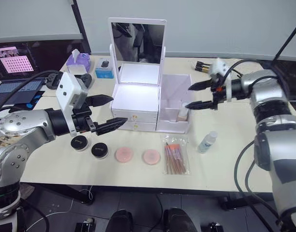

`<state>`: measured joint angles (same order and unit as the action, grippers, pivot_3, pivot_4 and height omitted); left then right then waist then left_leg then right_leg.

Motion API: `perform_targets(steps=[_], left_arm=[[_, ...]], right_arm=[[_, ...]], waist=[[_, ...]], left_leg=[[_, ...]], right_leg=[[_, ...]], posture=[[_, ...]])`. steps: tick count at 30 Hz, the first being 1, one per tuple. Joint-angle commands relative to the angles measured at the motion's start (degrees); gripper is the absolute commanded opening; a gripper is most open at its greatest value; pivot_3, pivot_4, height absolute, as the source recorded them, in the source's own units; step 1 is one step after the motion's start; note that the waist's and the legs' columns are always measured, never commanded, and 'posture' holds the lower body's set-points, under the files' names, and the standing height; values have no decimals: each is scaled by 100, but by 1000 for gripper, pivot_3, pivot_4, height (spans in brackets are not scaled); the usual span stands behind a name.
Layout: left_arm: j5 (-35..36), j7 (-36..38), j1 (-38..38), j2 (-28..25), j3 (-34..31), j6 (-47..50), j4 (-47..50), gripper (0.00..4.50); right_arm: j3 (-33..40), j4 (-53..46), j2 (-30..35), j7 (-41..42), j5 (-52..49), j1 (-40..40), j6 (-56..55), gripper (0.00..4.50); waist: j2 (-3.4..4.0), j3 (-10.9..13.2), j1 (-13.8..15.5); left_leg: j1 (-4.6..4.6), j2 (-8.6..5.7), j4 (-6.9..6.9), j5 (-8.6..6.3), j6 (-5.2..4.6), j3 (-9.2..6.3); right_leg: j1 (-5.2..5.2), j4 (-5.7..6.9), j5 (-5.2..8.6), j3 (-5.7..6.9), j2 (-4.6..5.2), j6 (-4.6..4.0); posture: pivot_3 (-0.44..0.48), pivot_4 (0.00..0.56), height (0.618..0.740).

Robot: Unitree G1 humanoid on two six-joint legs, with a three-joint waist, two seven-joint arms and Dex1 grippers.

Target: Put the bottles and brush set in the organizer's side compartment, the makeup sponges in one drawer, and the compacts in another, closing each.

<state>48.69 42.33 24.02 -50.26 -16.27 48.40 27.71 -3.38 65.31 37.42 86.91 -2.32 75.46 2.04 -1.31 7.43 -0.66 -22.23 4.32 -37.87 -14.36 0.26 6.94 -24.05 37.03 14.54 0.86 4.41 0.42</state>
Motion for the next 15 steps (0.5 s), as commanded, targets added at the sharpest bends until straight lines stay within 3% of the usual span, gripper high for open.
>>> perform_targets(steps=[1,9,15], left_arm=[[-138,105,-252,-13,-590,-395,-473,4500],[-1161,575,-804,-184,-1021,-1626,-2498,4500],[-1545,770,-714,-250,-1411,-2494,-4303,4500]], right_arm=[[523,-678,564,44,-451,-196,570,4457],[1733,-1955,1883,-746,-1118,-2371,1218,4457],[2690,-2743,2037,-1469,-1612,-4100,1367,4457]], waist=[[0,0,1],[-1,-1,34],[2,-1,-40]], left_leg=[[0,0,0,0,0,0],[9,0,3,-7,-11,6],[16,4,11,-6,-9,19]], right_leg=[[0,0,0,0,0,0],[6,-4,1,2,2,-1],[0,1,5,-6,1,-6]], posture=[[0,150,706],[0,150,706],[0,150,706]])
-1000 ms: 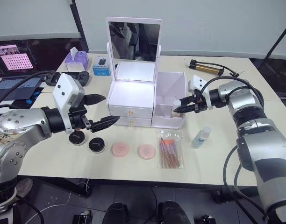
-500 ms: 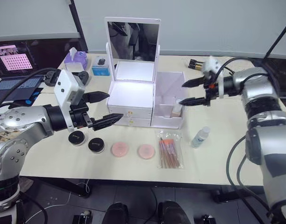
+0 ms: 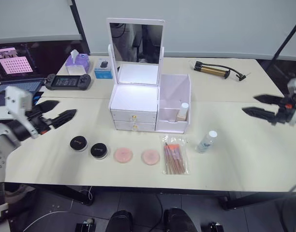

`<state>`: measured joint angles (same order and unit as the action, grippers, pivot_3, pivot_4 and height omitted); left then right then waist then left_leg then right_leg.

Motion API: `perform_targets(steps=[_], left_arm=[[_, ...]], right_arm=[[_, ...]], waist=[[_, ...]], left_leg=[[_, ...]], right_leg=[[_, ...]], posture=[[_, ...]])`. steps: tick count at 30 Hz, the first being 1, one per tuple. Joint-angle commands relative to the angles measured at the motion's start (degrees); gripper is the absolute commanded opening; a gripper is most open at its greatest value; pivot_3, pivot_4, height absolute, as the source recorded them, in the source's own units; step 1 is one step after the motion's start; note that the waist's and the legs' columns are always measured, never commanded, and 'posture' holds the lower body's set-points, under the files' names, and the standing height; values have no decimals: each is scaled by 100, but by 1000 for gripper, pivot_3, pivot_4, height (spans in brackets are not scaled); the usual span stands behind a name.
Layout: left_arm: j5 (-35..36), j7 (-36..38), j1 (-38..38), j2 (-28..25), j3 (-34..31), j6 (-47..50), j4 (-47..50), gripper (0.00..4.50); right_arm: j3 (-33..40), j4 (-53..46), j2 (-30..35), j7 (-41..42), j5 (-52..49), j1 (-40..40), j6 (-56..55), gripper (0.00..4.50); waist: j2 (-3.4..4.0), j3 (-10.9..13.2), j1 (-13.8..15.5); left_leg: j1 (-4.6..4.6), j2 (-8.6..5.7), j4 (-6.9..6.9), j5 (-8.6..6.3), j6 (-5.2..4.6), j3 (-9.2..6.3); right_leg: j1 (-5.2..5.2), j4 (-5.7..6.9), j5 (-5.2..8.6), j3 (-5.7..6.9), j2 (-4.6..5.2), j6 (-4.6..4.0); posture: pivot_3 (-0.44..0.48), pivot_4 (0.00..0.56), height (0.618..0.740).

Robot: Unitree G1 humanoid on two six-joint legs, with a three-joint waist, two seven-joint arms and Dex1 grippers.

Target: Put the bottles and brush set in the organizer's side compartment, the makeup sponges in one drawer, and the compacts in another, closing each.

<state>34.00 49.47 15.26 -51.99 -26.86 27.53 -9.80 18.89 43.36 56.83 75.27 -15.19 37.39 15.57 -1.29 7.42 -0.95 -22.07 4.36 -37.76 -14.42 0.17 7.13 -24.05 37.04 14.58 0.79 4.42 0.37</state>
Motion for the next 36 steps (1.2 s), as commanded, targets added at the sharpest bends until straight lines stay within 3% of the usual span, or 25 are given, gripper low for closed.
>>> perform_targets(steps=[1,5,11,17,27,32,36], left_arm=[[-72,-5,258,-50,-463,-503,-876,4500],[-168,121,279,-54,-527,-811,-1414,4500],[-320,254,296,-110,-427,-938,-1547,4500],[-209,649,435,-95,-68,-575,-1006,4500],[144,1584,1826,-10,1683,737,994,4500],[436,1787,2376,387,2029,976,1350,4500],[280,2197,2533,469,2771,1159,1640,4500]], right_arm=[[578,-695,45,-407,-387,-548,11,4457],[818,-1152,-118,-720,-601,-1160,58,4457],[834,-1510,-165,-957,-807,-1367,231,4457],[684,-2200,-264,-1172,-1027,-1587,767,4457],[545,-4677,-276,-1267,-2039,-2096,2331,4457],[427,-5487,-386,-1661,-2139,-2322,2550,4457],[59,-6215,-530,-2004,-1928,-2799,2540,4457]], waist=[[0,0,-5],[-1,0,0],[0,0,26],[-4,-1,52],[-5,-1,95],[-6,0,100],[-6,0,107]], left_leg=[[3,1,0,0,0,3],[5,5,1,-1,-1,3],[2,3,0,-2,-1,5],[-1,4,-3,-3,-2,2],[-5,-1,-7,-3,-2,-8],[-5,-2,-8,-2,-2,-11],[-5,-2,-8,-1,-2,-15]], right_leg=[[-1,1,0,-3,0,0],[3,1,1,1,-1,1],[2,2,1,3,2,1],[5,2,0,8,2,1],[7,2,0,4,-2,3],[8,2,1,4,-6,4],[9,1,3,3,-8,6]], posture=[[0,150,706],[0,150,706],[0,150,706],[0,150,706],[0,150,706],[0,150,706],[0,150,706]])
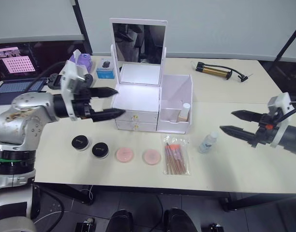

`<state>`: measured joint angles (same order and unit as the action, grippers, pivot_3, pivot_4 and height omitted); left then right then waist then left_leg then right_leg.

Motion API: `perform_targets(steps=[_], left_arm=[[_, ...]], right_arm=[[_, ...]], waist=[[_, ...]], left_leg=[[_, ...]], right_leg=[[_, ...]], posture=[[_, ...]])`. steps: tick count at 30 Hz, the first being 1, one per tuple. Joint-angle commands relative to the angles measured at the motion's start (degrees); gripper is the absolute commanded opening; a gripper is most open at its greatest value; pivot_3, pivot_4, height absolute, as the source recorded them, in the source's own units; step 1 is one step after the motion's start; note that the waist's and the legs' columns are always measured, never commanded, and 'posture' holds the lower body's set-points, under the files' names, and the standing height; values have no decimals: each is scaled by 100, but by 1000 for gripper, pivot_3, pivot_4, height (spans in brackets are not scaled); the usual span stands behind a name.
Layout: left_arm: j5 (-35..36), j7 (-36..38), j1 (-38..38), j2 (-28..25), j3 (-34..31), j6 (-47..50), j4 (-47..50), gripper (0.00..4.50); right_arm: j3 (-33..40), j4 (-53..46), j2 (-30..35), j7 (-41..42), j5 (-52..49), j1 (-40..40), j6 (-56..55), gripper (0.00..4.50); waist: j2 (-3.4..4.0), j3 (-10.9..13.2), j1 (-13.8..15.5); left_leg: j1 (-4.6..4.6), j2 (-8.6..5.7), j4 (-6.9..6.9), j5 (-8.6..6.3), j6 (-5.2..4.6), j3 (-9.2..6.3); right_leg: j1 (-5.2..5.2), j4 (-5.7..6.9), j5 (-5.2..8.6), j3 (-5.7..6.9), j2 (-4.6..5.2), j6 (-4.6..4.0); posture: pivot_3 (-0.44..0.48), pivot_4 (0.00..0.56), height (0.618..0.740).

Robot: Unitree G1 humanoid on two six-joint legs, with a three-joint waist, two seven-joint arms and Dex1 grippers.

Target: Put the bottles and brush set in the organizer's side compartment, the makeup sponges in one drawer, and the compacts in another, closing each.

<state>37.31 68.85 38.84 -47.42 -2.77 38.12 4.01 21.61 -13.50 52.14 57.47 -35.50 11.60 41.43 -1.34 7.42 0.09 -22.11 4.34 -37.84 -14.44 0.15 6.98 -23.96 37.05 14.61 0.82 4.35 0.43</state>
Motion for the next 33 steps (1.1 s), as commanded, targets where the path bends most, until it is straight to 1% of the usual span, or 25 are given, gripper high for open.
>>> perform_targets(steps=[1,4,8,9,11,18,19,20,27,30,33], left_arm=[[-77,283,198,16,421,99,265,4500],[-219,399,274,46,655,12,280,4500],[-303,374,297,171,691,-84,221,4500],[-335,338,289,215,679,-113,185,4500],[-415,346,251,235,669,-173,160,4500],[-464,338,130,218,576,-165,200,4500],[-457,335,105,201,556,-153,225,4500],[-463,327,78,178,532,-152,239,4500],[-483,242,-104,68,365,-131,295,4500],[-465,160,-257,4,232,-79,386,4500],[-435,25,-452,-63,34,-16,476,4500]], right_arm=[[-259,-585,-63,-273,150,-281,-73,4457],[-404,-633,-256,-553,283,-442,-182,4457],[-509,-580,-422,-728,348,-499,-255,4457],[-488,-511,-476,-788,343,-465,-277,4293],[-465,-449,-512,-810,329,-432,-307,3897],[-687,-278,-520,-772,473,-381,-468,1543],[-723,-262,-496,-767,521,-385,-505,1129],[-754,-241,-488,-768,565,-370,-554,903],[-711,-244,-442,-700,446,-25,-532,891],[-686,-285,-329,-611,237,429,-341,891],[-786,-257,-201,-468,-7,1072,-87,891]], waist=[[-1,0,6],[-2,1,7],[-2,1,11],[-2,1,12],[-3,1,13],[-3,1,22],[-3,1,22],[-3,1,22],[-3,1,22],[-3,2,0],[-3,2,-7]], left_leg=[[-1,0,0,1,1,0],[-3,-3,-3,1,0,-1],[-4,-3,-3,1,-1,-6],[-3,-4,-3,0,-1,-6],[-6,-5,-5,0,-2,-6],[-6,-4,-5,-1,-4,-9],[-6,-4,-5,-1,-5,-10],[-6,-4,-5,-1,-5,-10],[-7,-4,-5,-1,-5,-12],[-7,-4,-5,-1,-5,-12],[-7,-1,-4,-1,-5,-16]], right_leg=[[0,0,0,0,0,0],[-2,1,0,-1,2,1],[-2,0,1,1,1,1],[-1,0,1,0,1,1],[0,0,1,1,2,1],[0,-1,1,1,2,1],[-1,-1,1,1,1,1],[-1,-1,1,1,1,1],[-2,-1,1,2,1,1],[-4,0,0,0,1,0],[-4,0,0,4,-2,0]], posture=[[0,150,706],[0,150,706],[0,150,706],[0,150,706],[0,150,706],[0,150,706],[0,150,706],[0,150,706],[0,150,706],[0,150,706],[0,150,706]])
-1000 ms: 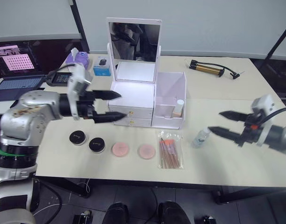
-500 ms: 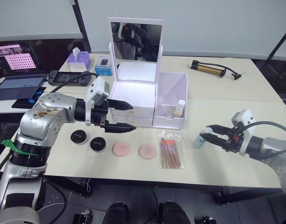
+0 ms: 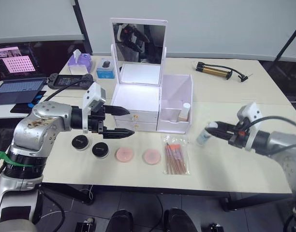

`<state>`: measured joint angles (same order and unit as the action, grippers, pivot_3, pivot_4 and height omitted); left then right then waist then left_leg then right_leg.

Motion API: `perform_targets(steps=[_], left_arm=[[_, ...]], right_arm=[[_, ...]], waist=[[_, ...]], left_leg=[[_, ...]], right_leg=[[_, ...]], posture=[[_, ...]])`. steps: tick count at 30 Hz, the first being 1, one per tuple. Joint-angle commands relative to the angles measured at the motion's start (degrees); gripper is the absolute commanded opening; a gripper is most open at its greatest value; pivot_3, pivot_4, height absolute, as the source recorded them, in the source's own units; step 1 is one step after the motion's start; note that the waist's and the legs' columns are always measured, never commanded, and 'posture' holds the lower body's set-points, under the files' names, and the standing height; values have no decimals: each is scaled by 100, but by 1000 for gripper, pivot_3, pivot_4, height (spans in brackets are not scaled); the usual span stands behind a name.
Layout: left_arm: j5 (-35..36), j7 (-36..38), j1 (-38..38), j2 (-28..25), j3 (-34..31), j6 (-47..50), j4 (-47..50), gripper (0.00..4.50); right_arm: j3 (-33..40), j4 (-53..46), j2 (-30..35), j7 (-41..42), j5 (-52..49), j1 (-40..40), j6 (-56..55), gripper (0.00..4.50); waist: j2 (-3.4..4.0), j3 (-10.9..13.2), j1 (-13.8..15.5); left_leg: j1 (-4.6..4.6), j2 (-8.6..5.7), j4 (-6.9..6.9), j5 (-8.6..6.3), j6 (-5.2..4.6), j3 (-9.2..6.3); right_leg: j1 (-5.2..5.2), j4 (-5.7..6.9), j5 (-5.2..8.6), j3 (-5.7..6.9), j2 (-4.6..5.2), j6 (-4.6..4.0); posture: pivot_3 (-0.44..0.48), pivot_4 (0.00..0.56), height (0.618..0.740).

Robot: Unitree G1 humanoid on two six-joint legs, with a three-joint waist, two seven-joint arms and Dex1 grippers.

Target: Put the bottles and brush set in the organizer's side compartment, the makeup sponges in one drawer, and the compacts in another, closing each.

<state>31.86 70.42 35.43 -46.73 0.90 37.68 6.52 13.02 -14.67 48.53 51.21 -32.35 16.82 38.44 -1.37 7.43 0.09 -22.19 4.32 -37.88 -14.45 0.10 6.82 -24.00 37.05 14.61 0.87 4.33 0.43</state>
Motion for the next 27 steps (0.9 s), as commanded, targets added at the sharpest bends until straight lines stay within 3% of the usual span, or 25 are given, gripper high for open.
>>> perform_targets(steps=[1,6,13,19,27], left_arm=[[128,-181,-188,-148,-406,49,255,4500],[-68,-625,-760,-21,-746,-287,298,4500],[170,-1259,-1506,-46,-1421,-57,992,4500],[891,-1752,-2352,17,-2215,526,1909,4500],[1269,-2333,-2857,31,-2592,731,2470,4500]], right_arm=[[-8,-106,208,235,-351,775,264,891],[-743,759,177,899,-180,2404,123,891],[-1847,2750,-500,1773,805,4125,-1009,891],[-2377,4350,-1198,2310,1534,4810,-1936,891],[-2524,6174,-1868,2482,2281,5345,-2989,891]], waist=[[1,0,-13],[2,0,-35],[0,0,-65],[0,0,-72],[1,0,-79]], left_leg=[[-1,0,0,0,0,0],[1,0,0,-2,-3,0],[-9,3,1,-5,-9,5],[-12,6,1,-5,-8,7],[-9,6,1,-4,-6,7]], right_leg=[[-3,0,0,-3,1,-1],[-3,1,-1,-4,2,-2],[-10,-1,-2,2,3,-6],[-14,2,-3,2,5,-7],[-12,3,-4,5,6,-9]], posture=[[0,150,706],[0,150,706],[0,150,706],[0,150,706],[0,150,706]])
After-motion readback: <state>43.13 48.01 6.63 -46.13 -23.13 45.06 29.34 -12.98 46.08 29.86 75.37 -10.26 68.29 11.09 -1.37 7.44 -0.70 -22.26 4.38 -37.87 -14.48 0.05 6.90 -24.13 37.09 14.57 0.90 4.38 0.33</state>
